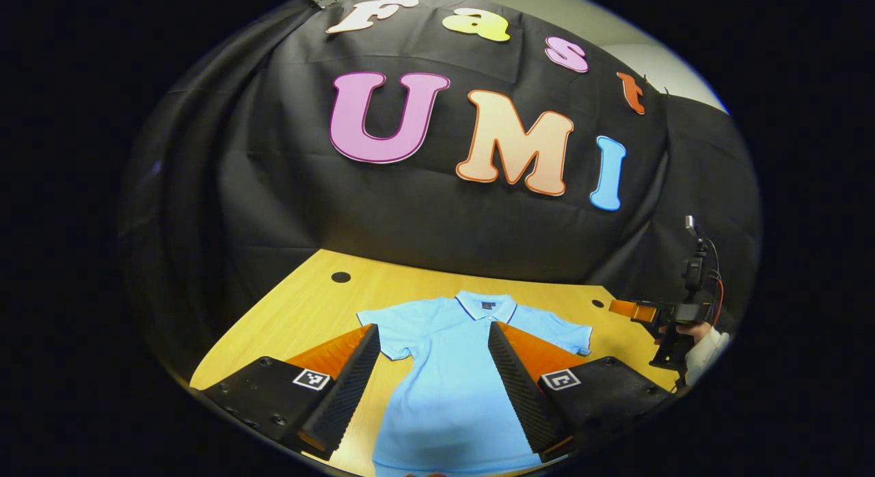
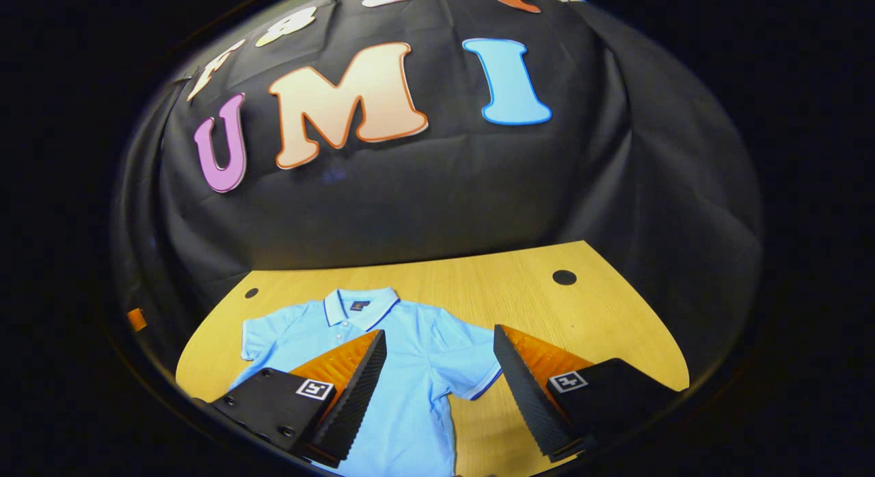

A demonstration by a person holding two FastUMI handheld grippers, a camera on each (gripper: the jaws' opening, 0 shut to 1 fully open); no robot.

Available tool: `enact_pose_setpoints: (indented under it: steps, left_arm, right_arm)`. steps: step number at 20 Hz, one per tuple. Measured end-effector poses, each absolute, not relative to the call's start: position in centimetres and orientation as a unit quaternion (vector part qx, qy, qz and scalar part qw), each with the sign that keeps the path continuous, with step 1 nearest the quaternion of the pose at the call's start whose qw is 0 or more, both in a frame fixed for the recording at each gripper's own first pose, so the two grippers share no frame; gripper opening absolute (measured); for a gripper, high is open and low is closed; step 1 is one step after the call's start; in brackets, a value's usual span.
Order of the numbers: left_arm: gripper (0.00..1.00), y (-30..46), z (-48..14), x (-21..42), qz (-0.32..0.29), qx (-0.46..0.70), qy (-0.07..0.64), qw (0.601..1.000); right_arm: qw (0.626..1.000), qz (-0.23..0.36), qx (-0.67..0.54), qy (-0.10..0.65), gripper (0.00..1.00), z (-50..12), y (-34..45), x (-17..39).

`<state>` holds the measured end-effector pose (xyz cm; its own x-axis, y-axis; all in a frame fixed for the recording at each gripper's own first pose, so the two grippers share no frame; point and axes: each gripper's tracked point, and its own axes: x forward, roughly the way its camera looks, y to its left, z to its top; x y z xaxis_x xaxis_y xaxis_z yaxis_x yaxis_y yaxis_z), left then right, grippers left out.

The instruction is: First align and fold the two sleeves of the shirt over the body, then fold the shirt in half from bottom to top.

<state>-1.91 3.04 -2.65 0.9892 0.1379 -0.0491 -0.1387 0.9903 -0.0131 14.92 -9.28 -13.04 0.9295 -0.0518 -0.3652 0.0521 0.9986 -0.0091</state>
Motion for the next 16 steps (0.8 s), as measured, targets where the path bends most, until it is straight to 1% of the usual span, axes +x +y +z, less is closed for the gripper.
enact_pose_setpoints:
  steps: [1, 2, 3, 4, 5, 6, 7, 8, 9, 10, 11, 13, 14, 15, 16]
  left_arm:
    - [0.96, 3.3, -2.8, -1.9, 0.074, -0.009, 0.028, 0.997]
    - [0.95, 3.5, -3.0, -1.9, 0.078, -0.011, 0.03, 0.996]
    - [0.96, 3.6, -3.1, -1.9, 0.081, -0.014, 0.032, 0.996]
    - [0.95, 3.7, -3.3, -1.8, 0.083, -0.019, 0.035, 0.996]
    - [0.96, 3.7, -3.4, -1.6, 0.085, -0.024, 0.037, 0.995]
    - [0.96, 3.7, -3.5, -1.6, 0.085, -0.027, 0.039, 0.995]
    - [0.96, 3.7, -3.6, -1.6, 0.087, -0.028, 0.04, 0.995]
    - [0.96, 3.8, -3.7, -1.5, 0.09, -0.026, 0.042, 0.995]
    - [0.96, 3.8, -3.8, -1.4, 0.092, -0.023, 0.045, 0.994]
    - [0.96, 3.9, -3.9, -1.3, 0.094, -0.022, 0.047, 0.994]
    - [0.96, 3.9, -4.1, -1.2, 0.094, -0.023, 0.051, 0.994]
    - [0.96, 3.9, -4.4, -0.9, 0.095, -0.024, 0.057, 0.993]
    - [0.96, 3.7, -4.5, -0.8, 0.094, -0.023, 0.06, 0.993]
    - [0.96, 3.6, -4.6, -0.6, 0.094, -0.021, 0.061, 0.993]
    - [0.96, 3.5, -4.7, -0.3, 0.094, -0.02, 0.063, 0.993]
  right_arm:
    - [0.981, -0.03, -0.003, 0.194, 0.94, -13.7, -10.1, 15.9]
    - [0.978, -0.035, -0.007, 0.206, 0.94, -14.6, -10.9, 16.8]
    - [0.975, -0.037, -0.012, 0.22, 0.98, -15.9, -11.7, 17.6]
    - [0.971, -0.041, -0.018, 0.234, 0.94, -17.1, -12.4, 18.4]
    - [0.968, -0.043, -0.02, 0.248, 0.98, -18.3, -12.9, 19.1]
    - [0.964, -0.046, -0.019, 0.26, 0.98, -19.5, -13.3, 19.9]
    - [0.961, -0.047, -0.016, 0.272, 0.94, -20.8, -13.7, 20.3]
    - [0.958, -0.051, -0.015, 0.283, 0.98, -22.0, -14.1, 21.0]
    - [0.954, -0.055, -0.016, 0.294, 0.98, -23.3, -14.7, 21.3]
    - [0.95, -0.06, -0.017, 0.304, 0.98, -24.3, -15.1, 21.6]
    - [0.947, -0.062, -0.016, 0.314, 0.94, -25.1, -15.4, 21.8]
    - [0.942, -0.065, -0.019, 0.33, 0.94, -26.6, -15.8, 21.9]
    - [0.94, -0.062, -0.021, 0.334, 0.94, -27.0, -15.7, 21.9]
    - [0.94, -0.06, -0.03, 0.336, 0.98, -27.2, -15.8, 21.9]
    - [0.942, -0.058, -0.038, 0.329, 0.94, -27.2, -16.0, 22.2]
